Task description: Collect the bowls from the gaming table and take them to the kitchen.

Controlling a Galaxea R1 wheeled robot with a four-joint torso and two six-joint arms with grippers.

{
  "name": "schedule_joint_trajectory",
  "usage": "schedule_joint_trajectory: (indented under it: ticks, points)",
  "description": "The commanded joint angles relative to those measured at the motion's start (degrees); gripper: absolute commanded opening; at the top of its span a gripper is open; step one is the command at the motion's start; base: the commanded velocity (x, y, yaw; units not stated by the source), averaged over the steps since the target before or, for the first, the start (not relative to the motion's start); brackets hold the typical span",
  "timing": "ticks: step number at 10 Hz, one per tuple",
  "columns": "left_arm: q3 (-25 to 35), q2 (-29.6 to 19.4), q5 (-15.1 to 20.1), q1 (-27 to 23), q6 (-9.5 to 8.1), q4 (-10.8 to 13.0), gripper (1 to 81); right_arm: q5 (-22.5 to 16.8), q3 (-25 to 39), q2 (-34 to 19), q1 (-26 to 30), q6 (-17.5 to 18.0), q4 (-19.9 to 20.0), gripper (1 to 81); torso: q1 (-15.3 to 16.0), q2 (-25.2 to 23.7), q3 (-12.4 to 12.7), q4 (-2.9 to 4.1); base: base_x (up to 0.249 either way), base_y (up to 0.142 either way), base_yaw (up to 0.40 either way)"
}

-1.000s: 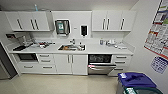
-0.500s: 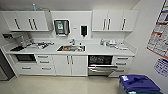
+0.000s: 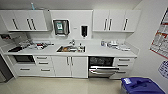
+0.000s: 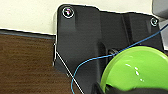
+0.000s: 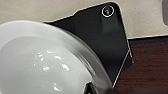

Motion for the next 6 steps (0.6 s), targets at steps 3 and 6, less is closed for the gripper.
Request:
schedule_joint_trajectory:
  ticks: [3,6]
  points:
    - [-0.1,-0.4,2.8,-1.5,0.2,-0.2,1.0,-2.9,0.4,-0.4,2.3,-0.1,-0.5,1.0,0.0,0.0,0.0,0.0,0.13,0.0,0.0]
    - [-0.1,-0.4,2.8,-1.5,0.2,-0.2,1.0,-2.9,0.4,-0.4,2.4,-0.1,-0.5,1.0,0.0,0.0,0.0,0.0,0.136,0.0,0.0]
